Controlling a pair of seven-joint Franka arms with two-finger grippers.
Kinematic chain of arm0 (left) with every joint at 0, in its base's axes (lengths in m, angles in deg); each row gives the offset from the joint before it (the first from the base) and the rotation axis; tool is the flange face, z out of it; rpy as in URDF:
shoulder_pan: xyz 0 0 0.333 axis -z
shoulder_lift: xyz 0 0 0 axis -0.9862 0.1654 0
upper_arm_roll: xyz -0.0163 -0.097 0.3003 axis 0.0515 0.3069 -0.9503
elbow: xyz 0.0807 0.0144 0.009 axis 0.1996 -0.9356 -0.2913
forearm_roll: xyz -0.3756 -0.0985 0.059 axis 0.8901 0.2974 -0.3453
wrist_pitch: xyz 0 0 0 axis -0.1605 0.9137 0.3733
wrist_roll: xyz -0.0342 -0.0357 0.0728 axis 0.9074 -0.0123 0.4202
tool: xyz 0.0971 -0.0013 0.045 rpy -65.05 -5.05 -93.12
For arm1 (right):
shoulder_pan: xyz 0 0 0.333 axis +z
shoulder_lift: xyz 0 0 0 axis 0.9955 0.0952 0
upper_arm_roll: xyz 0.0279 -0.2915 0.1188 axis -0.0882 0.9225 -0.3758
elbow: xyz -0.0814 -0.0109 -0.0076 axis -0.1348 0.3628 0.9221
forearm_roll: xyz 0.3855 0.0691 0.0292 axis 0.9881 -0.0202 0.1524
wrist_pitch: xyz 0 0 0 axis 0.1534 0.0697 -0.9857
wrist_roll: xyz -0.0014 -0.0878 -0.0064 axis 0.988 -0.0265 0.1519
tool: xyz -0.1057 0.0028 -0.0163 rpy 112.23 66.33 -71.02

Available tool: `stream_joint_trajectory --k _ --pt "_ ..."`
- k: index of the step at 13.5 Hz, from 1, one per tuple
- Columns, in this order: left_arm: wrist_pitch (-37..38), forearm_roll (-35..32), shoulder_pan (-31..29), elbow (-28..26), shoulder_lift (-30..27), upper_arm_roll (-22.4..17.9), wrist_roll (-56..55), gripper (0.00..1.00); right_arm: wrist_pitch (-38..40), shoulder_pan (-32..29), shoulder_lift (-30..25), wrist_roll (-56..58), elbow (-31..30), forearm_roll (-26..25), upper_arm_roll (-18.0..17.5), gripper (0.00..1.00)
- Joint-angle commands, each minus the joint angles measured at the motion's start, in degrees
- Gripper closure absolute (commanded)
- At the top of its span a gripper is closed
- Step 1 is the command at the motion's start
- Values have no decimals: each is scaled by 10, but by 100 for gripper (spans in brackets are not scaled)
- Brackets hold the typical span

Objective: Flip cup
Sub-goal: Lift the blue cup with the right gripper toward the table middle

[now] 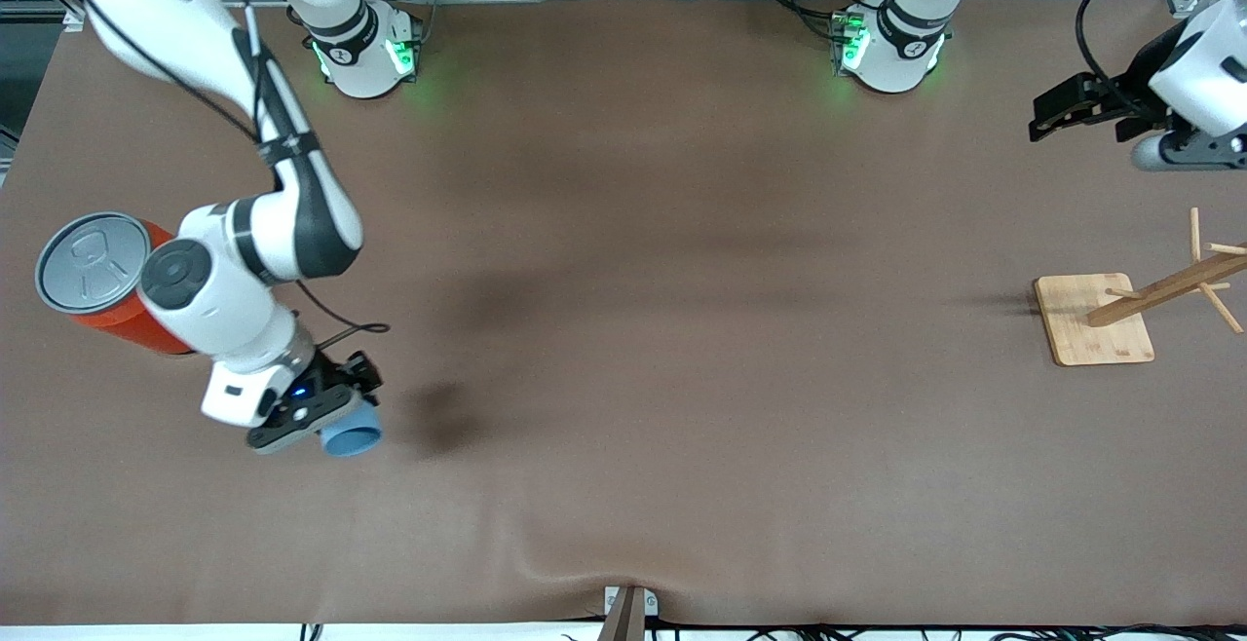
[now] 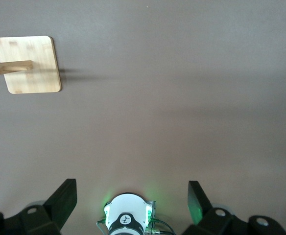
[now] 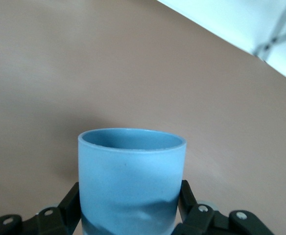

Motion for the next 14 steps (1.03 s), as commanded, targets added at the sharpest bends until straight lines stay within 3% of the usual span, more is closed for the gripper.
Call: stream_joint_trajectory --k 1,10,14 --pt "7 18 0 -11 -2 9 3 0 33 68 -29 7 -15 -4 5 76" --pt "4 61 -1 -31 34 14 3 0 53 250 -23 45 7 -7 5 75" --pt "-2 117 -10 -27 49 12 3 0 49 300 26 182 40 -26 6 74"
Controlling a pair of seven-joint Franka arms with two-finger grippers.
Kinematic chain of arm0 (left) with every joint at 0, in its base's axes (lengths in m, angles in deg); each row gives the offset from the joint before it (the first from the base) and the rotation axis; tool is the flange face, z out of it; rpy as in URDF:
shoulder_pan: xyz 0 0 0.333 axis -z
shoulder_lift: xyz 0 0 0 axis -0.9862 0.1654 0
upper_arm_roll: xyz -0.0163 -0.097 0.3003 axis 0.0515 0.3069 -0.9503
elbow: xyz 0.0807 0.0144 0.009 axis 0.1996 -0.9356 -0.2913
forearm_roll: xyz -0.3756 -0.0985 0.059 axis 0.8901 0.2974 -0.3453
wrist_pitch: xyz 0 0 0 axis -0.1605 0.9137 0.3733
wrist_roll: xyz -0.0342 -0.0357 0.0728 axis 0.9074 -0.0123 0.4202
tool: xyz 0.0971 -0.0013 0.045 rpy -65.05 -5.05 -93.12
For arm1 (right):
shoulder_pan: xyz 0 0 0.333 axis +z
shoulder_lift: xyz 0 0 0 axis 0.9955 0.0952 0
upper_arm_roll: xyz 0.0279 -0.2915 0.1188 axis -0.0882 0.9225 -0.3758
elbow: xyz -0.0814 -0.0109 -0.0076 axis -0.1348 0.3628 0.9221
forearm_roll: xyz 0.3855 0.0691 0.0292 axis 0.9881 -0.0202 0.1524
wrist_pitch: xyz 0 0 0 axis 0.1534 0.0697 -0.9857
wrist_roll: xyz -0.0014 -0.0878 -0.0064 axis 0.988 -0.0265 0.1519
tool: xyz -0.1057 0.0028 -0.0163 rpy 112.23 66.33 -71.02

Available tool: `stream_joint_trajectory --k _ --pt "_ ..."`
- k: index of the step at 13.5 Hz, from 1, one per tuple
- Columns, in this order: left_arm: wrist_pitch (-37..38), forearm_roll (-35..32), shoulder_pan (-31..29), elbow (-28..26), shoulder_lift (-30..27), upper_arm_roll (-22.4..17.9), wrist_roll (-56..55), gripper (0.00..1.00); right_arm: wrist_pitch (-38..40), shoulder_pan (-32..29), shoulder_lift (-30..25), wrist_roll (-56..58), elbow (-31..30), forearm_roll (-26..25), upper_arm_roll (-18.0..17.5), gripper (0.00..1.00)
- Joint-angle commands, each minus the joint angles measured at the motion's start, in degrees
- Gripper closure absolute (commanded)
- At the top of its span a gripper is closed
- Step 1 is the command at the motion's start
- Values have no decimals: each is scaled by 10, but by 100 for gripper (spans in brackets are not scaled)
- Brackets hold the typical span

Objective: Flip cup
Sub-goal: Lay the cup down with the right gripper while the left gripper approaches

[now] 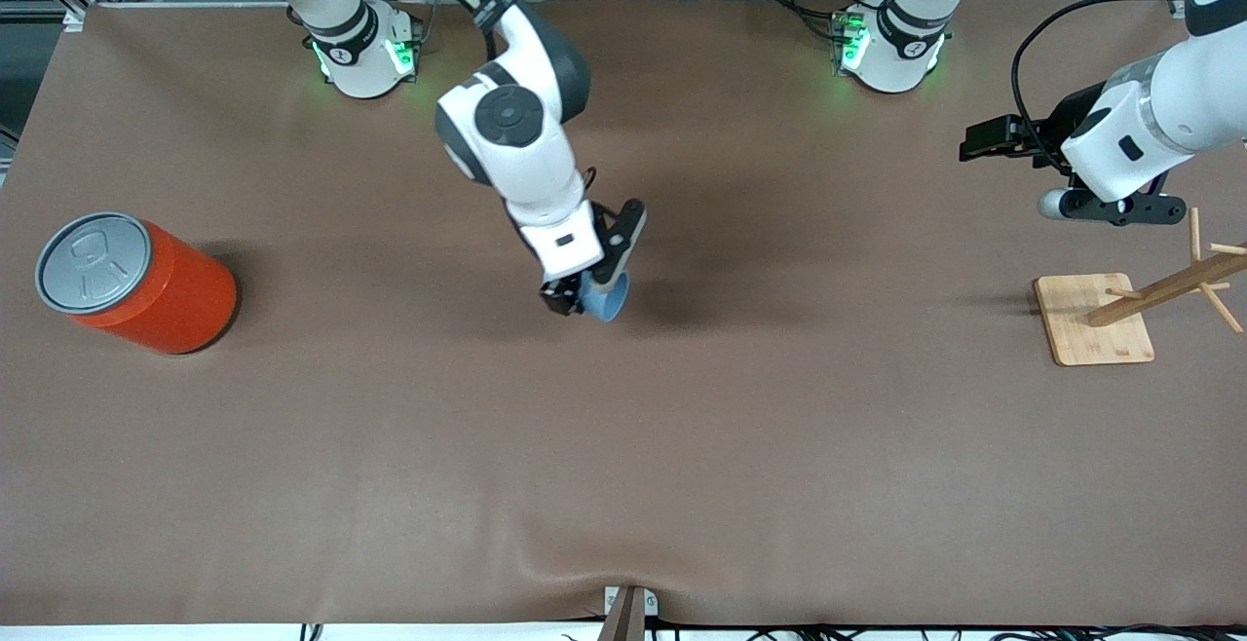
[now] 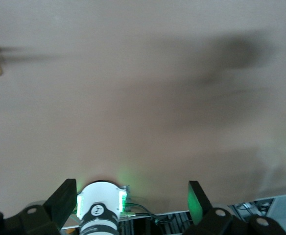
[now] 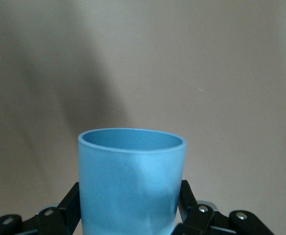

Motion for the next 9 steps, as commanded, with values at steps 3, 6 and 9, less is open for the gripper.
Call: stream_joint_trajectory --k 3,6,9 --pt "-9 35 -5 3 5 2 3 0 -1 48 90 124 69 -27 7 74" --pt "-11 43 -5 6 4 1 3 0 -22 67 158 124 117 -50 8 74" --pt "-9 44 -5 3 -4 1 3 0 -76 64 176 126 108 -62 8 60"
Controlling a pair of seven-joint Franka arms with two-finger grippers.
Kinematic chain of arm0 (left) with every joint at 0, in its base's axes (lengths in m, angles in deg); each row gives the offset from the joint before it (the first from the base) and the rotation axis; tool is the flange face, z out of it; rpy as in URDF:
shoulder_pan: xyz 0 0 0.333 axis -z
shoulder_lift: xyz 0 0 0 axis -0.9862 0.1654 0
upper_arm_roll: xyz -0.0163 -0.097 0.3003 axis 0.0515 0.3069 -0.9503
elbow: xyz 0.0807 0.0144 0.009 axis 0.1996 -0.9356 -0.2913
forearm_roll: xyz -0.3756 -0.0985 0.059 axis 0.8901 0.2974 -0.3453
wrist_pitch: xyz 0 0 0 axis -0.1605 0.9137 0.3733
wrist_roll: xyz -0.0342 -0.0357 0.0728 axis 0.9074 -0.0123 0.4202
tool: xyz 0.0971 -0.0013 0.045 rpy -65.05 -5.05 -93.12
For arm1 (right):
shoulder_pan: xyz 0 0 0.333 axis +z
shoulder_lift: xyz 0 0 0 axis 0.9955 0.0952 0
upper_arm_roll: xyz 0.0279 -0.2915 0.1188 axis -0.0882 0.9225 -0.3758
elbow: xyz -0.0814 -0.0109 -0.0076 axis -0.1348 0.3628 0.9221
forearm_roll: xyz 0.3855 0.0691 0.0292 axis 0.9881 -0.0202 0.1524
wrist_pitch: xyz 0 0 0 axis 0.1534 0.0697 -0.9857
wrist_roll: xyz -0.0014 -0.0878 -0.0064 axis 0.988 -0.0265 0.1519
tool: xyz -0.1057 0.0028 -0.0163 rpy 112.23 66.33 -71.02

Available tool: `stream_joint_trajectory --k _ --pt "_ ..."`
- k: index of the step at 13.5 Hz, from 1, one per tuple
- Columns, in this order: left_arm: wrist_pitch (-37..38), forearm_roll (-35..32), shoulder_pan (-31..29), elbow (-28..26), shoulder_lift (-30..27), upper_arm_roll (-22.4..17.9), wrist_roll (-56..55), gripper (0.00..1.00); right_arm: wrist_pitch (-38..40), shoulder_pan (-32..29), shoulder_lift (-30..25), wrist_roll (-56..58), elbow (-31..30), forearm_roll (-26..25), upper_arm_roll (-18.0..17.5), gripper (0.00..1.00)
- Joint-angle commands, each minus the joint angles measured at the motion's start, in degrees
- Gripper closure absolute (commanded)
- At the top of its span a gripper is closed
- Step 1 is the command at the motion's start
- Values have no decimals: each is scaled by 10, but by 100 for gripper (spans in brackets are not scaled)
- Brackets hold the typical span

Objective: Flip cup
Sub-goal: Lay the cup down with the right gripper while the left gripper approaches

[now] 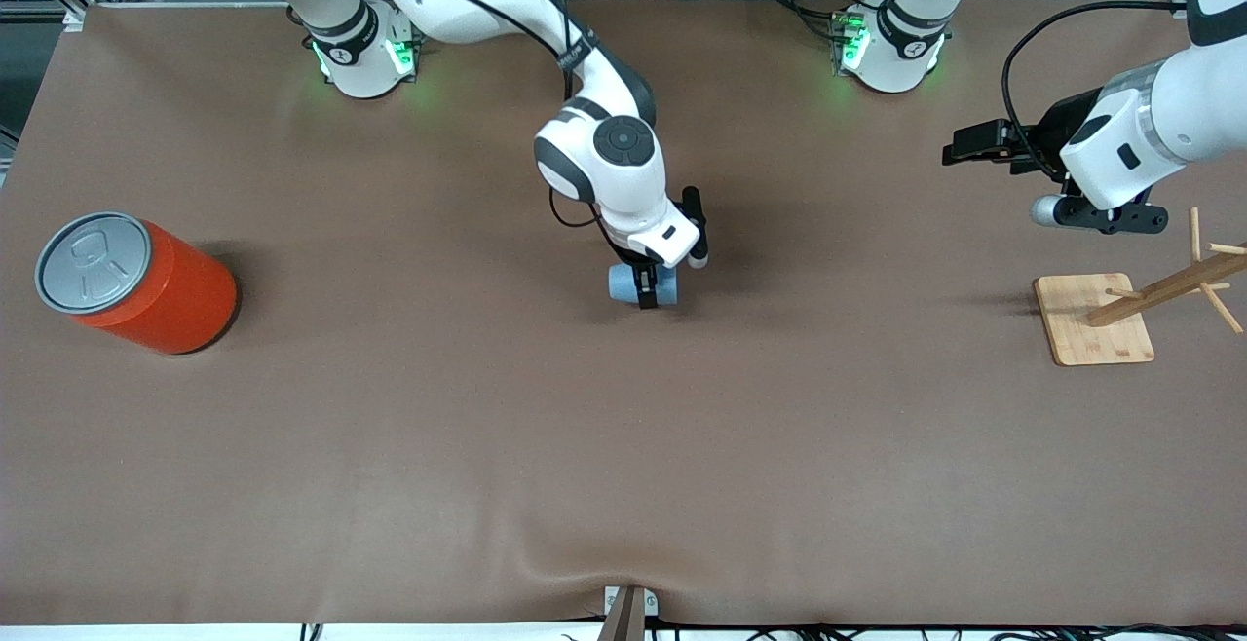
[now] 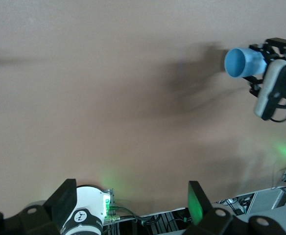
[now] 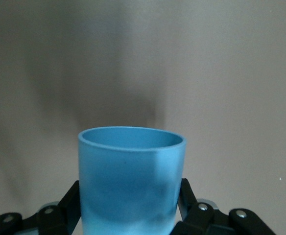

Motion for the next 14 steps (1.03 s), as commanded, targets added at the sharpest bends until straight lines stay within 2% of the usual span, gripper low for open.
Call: stream_joint_trajectory --k 1,4,9,11,14 --pt "5 9 -4 -1 -17 2 3 0 -17 6 14 6 16 -13 5 1" --pt "24 6 -5 1 -21 2 3 0 -3 10 -5 2 17 -9 3 0" --pt "26 9 -4 5 -16 -1 4 0 177 1 -118 -58 17 7 5 0" --pt "2 11 -3 5 -5 0 3 0 245 -24 -159 -109 16 6 7 0" --pt "-69 40 5 5 48 3 4 0 321 -95 -215 -174 16 5 8 0"
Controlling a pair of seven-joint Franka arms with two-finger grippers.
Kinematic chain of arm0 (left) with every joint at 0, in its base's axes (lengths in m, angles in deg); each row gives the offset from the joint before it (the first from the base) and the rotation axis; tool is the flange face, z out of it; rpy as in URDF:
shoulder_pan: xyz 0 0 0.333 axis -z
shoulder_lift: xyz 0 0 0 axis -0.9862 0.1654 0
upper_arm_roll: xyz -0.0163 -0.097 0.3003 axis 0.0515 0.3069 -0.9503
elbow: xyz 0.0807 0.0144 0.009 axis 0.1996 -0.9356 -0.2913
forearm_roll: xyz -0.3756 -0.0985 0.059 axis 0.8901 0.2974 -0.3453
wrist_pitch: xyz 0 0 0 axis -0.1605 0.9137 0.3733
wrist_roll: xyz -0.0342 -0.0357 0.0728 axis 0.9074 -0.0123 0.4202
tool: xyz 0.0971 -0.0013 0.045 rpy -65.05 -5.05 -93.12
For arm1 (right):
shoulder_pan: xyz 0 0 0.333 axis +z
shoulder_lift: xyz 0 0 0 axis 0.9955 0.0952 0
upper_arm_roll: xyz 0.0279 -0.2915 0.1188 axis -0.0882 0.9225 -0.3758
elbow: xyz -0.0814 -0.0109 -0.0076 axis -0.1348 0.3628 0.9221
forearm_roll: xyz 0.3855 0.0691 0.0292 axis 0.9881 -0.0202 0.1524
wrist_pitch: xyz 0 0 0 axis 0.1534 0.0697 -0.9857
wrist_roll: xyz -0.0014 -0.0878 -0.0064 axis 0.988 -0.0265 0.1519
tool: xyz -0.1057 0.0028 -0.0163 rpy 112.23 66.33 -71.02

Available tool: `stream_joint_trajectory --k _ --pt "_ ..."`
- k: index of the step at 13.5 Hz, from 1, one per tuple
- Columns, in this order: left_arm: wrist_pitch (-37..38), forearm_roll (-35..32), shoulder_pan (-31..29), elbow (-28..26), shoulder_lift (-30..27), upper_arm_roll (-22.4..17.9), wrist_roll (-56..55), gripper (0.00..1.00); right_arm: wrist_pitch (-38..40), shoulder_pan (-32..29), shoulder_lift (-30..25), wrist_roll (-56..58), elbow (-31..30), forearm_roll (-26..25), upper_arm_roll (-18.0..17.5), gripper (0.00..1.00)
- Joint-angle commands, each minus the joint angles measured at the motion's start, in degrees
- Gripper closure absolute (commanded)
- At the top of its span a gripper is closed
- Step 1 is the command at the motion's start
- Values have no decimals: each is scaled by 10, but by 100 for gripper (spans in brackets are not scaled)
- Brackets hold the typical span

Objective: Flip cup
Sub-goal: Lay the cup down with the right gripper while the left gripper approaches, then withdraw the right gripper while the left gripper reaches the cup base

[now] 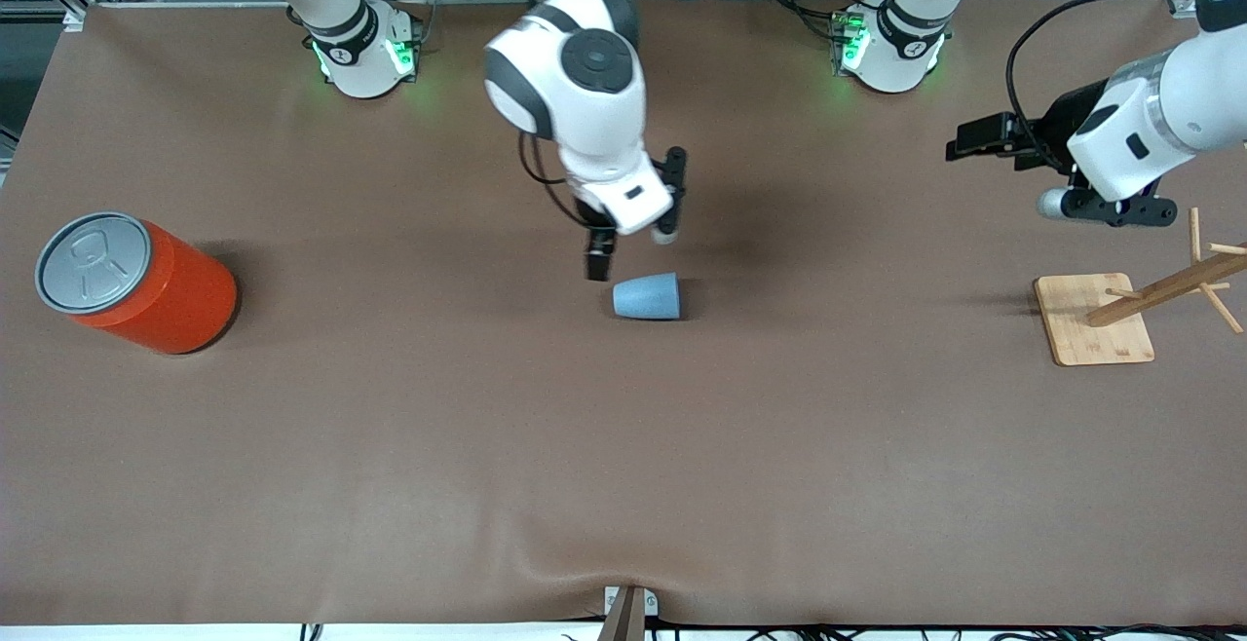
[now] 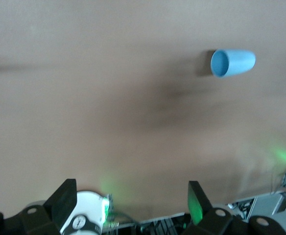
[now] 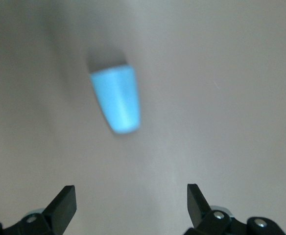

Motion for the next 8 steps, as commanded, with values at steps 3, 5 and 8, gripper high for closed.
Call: stream_joint_trajectory --k 3,5,8 --pt "-113 74 23 3 120 9 4 0 96 -155 -96 -58 -21 4 -8 0" --pt "-137 97 46 5 166 11 2 0 126 -233 -131 -59 -21 5 -8 0" --pt "-183 169 66 2 236 11 -5 0 168 -328 -189 -59 -31 12 -9 0"
